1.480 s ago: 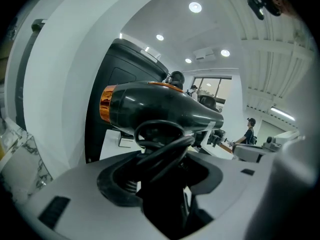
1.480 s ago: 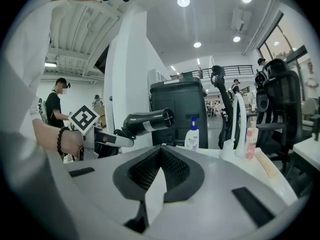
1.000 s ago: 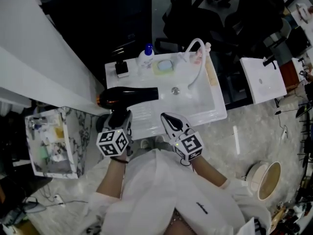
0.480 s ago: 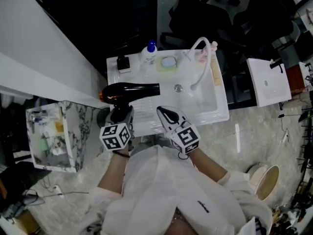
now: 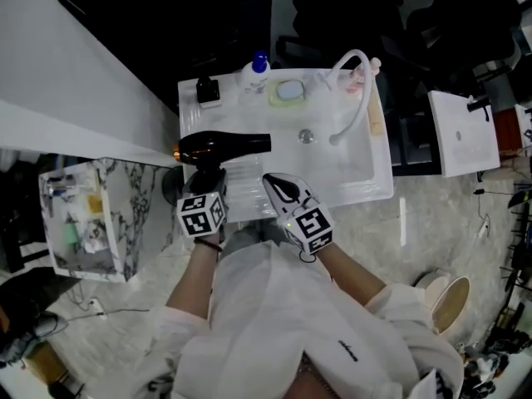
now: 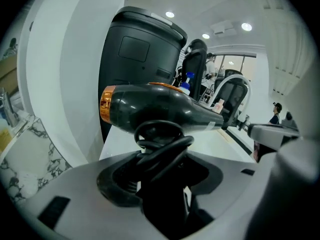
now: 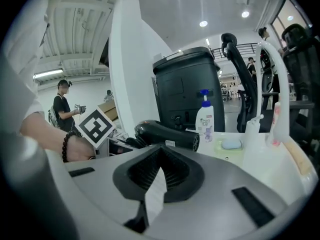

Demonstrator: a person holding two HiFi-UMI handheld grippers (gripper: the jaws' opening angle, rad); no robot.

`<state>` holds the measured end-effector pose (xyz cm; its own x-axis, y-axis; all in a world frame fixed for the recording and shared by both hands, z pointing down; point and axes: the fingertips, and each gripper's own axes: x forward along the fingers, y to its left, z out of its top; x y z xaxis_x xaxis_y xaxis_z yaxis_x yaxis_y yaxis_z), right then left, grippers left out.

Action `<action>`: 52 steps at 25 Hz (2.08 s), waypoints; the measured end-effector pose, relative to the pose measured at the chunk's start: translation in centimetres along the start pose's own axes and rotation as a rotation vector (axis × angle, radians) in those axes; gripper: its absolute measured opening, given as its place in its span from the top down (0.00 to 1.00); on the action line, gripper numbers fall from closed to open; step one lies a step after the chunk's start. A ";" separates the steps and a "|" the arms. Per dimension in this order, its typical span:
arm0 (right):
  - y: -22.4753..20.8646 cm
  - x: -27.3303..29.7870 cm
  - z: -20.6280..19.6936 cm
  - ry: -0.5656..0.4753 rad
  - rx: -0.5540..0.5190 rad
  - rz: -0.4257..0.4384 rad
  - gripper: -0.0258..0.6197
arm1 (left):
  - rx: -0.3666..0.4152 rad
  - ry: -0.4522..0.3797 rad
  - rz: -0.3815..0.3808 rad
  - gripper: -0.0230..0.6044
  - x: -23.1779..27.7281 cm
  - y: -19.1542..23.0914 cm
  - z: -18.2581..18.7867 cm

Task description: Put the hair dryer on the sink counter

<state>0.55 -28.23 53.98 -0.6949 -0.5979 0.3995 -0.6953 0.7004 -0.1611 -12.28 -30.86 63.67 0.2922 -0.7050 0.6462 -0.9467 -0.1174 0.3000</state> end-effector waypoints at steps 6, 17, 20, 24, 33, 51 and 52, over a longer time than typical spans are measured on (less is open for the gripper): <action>-0.3 1.8 -2.5 0.062 0.012 0.020 0.93 | -0.012 0.074 0.029 0.56 2.4 0.6 -2.6; -0.3 5.3 -5.8 0.129 0.056 0.051 0.93 | -0.024 0.148 0.064 0.56 4.7 1.2 -5.3; -0.4 6.0 -6.2 0.140 0.056 0.053 0.93 | -0.019 0.176 0.079 0.56 5.3 1.5 -5.7; -0.5 6.4 -6.5 0.147 0.067 0.056 0.93 | 0.003 0.205 0.093 0.56 5.8 1.5 -6.0; -0.6 6.9 -7.2 0.146 0.074 0.057 0.93 | 0.012 0.244 0.120 0.56 6.7 1.8 -6.2; -1.6 6.6 -7.1 0.151 0.105 0.024 0.93 | 0.138 0.326 0.197 0.56 8.0 2.3 -7.3; -1.7 6.5 -7.1 0.151 0.106 0.022 0.93 | 0.141 0.324 0.197 0.56 8.1 2.3 -7.3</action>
<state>-1.44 -30.55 63.23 -0.6800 -0.5122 0.5246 -0.7014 0.6628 -0.2621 -11.11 -31.75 74.70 0.1095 -0.4689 0.8765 -0.9916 -0.1129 0.0635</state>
